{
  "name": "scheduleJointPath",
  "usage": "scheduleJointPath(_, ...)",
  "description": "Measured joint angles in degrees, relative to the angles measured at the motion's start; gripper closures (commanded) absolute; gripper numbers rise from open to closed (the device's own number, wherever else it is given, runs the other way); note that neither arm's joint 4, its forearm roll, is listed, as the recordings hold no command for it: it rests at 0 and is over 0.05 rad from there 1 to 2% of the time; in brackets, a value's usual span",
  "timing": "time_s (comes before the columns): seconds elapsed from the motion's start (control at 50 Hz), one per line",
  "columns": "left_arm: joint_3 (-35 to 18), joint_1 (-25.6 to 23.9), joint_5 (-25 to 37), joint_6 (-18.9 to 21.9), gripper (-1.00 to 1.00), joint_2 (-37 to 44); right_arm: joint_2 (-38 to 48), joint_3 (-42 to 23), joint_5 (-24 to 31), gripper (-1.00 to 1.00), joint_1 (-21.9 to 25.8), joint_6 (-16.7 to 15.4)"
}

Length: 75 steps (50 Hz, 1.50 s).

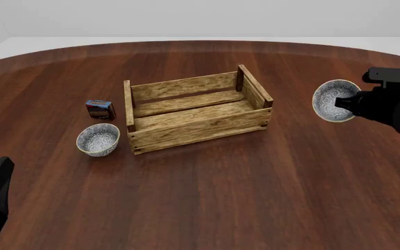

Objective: Stack the right bowl on the left bowl and place them in the tray.

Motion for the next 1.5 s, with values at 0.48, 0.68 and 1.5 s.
scheduleJointPath(0.48,-2.51,-1.31,-2.13,1.77,-1.00,3.86,-17.67,1.05,4.77,1.00,4.16,0.51)
scheduleJointPath(0.68,-3.88,-1.86,-3.39,1.76,-1.00,6.36,-23.27,0.18,7.58,1.00,8.41,1.14)
scheduleJointPath(1.5,-7.03,-4.51,-9.51,2.54,-1.00,16.21,-31.00,-2.97,12.38,1.00,21.75,1.21)
